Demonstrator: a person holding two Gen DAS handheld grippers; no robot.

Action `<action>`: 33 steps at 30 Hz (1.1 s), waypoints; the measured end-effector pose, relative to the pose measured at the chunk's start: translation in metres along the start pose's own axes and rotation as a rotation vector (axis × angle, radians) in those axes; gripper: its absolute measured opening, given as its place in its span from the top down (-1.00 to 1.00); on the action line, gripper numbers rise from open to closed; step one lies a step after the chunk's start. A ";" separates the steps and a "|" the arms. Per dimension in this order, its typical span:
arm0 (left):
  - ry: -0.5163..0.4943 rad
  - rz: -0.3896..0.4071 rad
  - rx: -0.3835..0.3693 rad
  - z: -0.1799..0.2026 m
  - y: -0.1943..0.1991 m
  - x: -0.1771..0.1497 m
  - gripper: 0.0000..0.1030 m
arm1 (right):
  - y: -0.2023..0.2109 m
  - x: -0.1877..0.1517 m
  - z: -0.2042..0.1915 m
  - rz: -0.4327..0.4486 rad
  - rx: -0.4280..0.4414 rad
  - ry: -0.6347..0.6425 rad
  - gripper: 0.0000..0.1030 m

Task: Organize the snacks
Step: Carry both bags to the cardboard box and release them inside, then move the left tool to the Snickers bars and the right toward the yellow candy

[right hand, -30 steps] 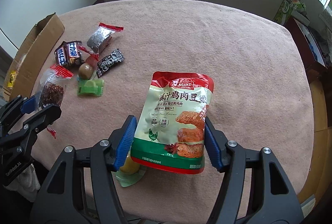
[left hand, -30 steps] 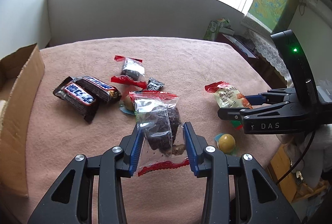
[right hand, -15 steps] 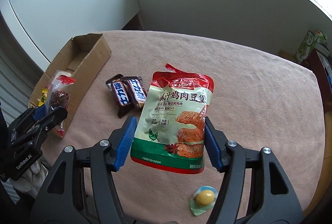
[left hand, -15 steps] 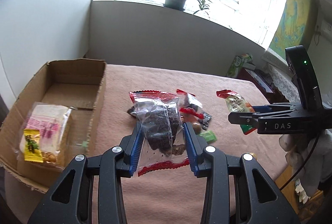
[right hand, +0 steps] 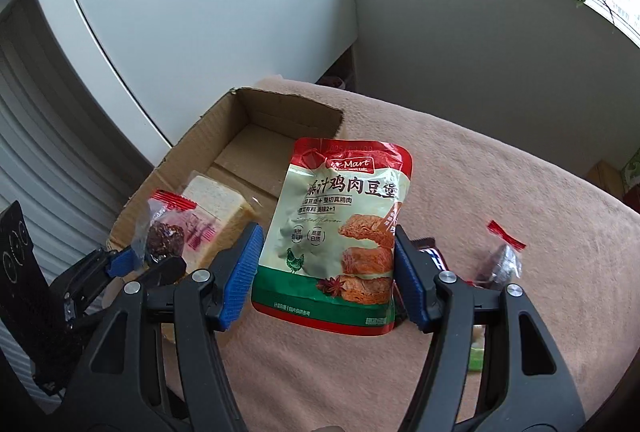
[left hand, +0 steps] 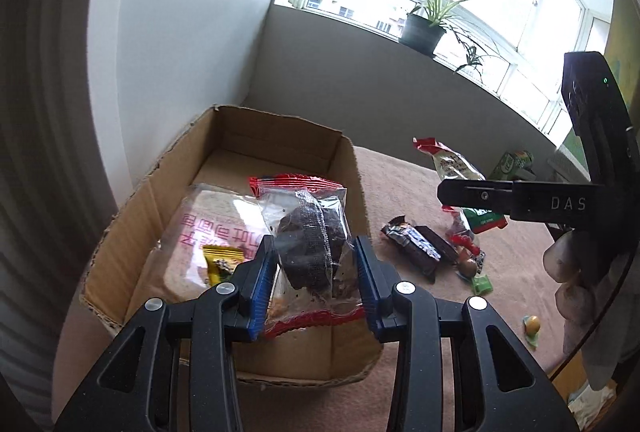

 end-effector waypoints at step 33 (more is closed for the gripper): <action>0.010 0.036 -0.024 0.002 0.015 0.004 -0.23 | 0.037 -0.001 0.003 0.031 -0.034 0.005 -0.53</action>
Point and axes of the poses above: each gripper's, at about its wrist camera, not at the fingertips, and y roughly against the way its jaws point, z to its right, x to its top, the point moved 6 cm from there along -y, roughly the way its jaws point, and after that the axes turned 12 degrees about x, right-handed, at the moved point
